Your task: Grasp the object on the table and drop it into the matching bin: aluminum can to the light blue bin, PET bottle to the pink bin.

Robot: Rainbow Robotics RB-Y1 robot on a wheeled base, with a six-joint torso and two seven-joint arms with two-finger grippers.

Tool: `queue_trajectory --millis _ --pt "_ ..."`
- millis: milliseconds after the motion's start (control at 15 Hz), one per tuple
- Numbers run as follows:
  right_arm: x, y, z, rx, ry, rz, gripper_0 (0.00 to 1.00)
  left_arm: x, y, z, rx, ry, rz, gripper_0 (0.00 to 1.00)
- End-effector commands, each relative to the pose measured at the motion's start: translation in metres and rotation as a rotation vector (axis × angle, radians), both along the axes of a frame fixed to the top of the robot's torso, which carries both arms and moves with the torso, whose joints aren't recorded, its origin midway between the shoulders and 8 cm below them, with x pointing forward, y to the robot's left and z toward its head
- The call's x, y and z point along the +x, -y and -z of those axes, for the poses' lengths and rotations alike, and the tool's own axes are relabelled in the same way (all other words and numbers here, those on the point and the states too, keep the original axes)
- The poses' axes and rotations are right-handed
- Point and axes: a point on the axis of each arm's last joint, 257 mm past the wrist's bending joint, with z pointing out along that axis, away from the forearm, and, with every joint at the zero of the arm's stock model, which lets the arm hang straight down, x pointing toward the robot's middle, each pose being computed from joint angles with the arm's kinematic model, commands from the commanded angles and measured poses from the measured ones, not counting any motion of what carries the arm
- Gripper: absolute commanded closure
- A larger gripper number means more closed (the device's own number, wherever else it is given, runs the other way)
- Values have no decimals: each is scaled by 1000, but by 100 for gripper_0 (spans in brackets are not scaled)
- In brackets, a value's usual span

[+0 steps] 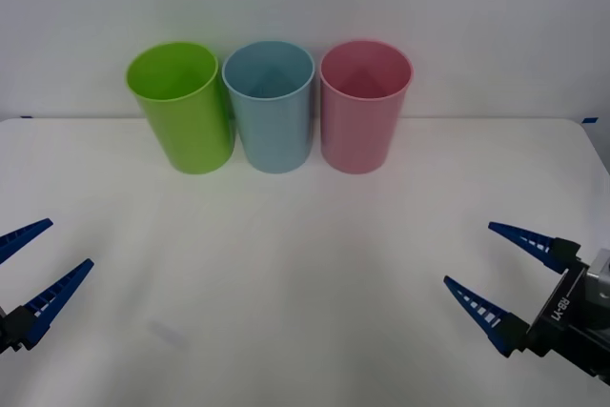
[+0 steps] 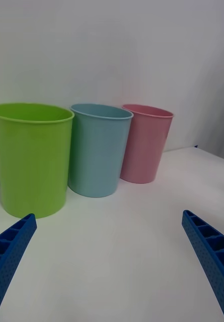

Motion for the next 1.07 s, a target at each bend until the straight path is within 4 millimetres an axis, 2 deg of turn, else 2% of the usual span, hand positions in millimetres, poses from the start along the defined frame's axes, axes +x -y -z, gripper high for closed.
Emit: queue_trajectory --millis 67,733,1067 --pt "-9 13 3 -11 -4 17 0 0 0 0 0 0 0 0" --pt "-42 39 11 -31 -17 43 0 0 0 0 0 0 0 0" --pt "-44 41 12 -37 -20 48 0 0 0 0 0 0 0 0"
